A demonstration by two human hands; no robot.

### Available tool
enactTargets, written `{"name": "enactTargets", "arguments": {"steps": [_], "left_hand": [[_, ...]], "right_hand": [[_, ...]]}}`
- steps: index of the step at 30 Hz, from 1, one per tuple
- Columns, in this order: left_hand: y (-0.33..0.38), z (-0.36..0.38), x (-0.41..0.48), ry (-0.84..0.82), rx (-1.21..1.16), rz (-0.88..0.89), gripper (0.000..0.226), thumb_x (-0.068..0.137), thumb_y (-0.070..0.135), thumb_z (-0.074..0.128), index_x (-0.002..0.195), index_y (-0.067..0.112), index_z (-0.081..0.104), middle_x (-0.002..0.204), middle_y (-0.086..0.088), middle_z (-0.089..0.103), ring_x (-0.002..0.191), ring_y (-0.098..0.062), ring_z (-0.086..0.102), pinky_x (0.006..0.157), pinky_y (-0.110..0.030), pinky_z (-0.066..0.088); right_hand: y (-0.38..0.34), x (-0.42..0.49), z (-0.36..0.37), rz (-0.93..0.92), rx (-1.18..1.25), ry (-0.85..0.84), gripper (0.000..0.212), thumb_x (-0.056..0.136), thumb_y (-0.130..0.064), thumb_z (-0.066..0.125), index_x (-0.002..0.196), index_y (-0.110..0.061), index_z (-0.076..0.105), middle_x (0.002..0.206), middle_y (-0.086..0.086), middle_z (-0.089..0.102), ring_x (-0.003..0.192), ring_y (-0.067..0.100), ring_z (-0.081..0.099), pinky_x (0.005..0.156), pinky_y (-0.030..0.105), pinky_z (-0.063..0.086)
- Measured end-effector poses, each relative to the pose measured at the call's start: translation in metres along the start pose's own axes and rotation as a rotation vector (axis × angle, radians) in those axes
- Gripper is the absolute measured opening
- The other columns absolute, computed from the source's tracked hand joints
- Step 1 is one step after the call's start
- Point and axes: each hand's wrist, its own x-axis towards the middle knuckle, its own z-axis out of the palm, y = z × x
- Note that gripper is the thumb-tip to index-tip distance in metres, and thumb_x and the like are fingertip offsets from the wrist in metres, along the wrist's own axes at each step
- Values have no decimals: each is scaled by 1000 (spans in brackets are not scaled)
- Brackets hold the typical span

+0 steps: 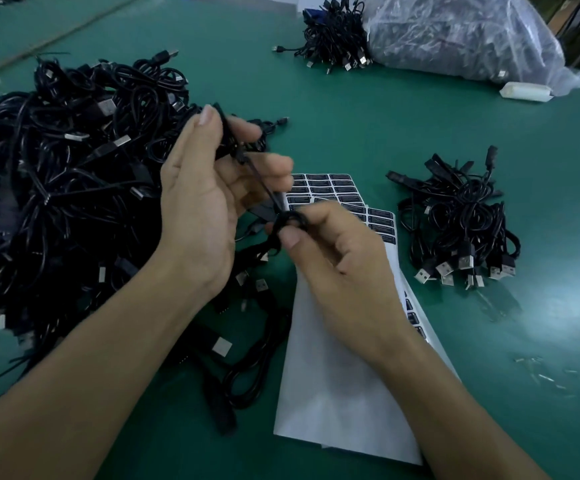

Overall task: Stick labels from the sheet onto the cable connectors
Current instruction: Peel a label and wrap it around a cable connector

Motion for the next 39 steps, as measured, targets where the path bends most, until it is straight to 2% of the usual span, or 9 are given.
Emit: {"name": "enactTargets", "arguments": {"steps": [3, 8, 13, 16, 19, 23, 30, 34, 39], "left_hand": [[1, -1, 2, 28, 35, -27, 47, 109, 42, 25, 100, 23, 67, 72, -2, 74, 70, -19, 71, 71, -28, 56], [-7, -5, 4, 52, 304, 17, 26, 107, 19, 44, 91, 17, 65, 71, 1, 74, 66, -13, 68, 62, -23, 53], [-23, -8, -5, -214, 932, 101, 13, 96, 18, 61, 86, 25, 66, 76, 11, 70, 67, -7, 63, 61, -30, 51], [-22, -8, -9, -267, 1325, 202, 7, 95, 23, 59, 94, 28, 65, 86, 14, 67, 85, -10, 62, 71, -33, 53], [-16, -7, -8, -225, 1568, 380, 10, 95, 16, 62, 98, 23, 69, 86, 6, 70, 90, -22, 61, 74, -35, 46], [-4, -13, -3, -59, 1711, 500, 18, 91, 9, 68, 104, 20, 72, 100, 1, 73, 102, -30, 60, 86, -43, 37], [-4, -22, 0, 27, 1958, 316, 39, 90, 13, 67, 128, 17, 58, 148, -13, 48, 132, -37, 43, 101, -47, 34], [-5, -24, 4, 76, 2007, 294, 47, 90, 27, 68, 133, 15, 54, 154, -20, 38, 130, -42, 41, 98, -49, 33], [-10, -26, 8, 98, 2036, 305, 51, 91, 33, 68, 135, 14, 52, 151, -26, 41, 123, -46, 46, 93, -50, 34]], "right_hand": [[-8, 2, -5, -28, 113, 121, 10, 98, -12, 56, 98, -18, 64, 90, 1, 72, 81, 18, 67, 72, 33, 57], [-13, 14, -48, -45, -70, 600, 14, 99, -17, 55, 100, -26, 66, 81, -4, 70, 71, 7, 66, 63, 19, 52], [-2, 16, -88, 59, -544, 824, 23, 93, -44, 55, 111, -34, 63, 71, -16, 64, 67, 10, 63, 84, 44, 55], [0, 14, -100, 76, -650, 853, 28, 95, -42, 54, 120, -31, 61, 67, -21, 55, 65, 7, 57, 86, 40, 52], [2, 12, -106, 147, -714, 803, 38, 97, -36, 55, 135, -30, 54, 77, -14, 56, 91, 15, 57, 93, 31, 40], [-1, 10, -94, 201, -776, 748, 51, 95, -29, 61, 144, -34, 45, 125, 12, 49, 120, 29, 43, 90, 17, 22], [-5, 8, -51, -51, -863, 348, 13, 93, -20, 66, 103, -18, 73, 81, -2, 59, 72, 5, 48, 71, 6, 31], [-3, 3, -45, 148, -883, 168, 22, 96, -32, 61, 114, -25, 69, 94, -5, 65, 91, 11, 57, 78, 31, 42], [-7, -1, -45, 472, -1123, -13, 59, 93, -61, 44, 142, -28, 45, 140, 5, 51, 129, 30, 36, 104, 41, 29]]}}
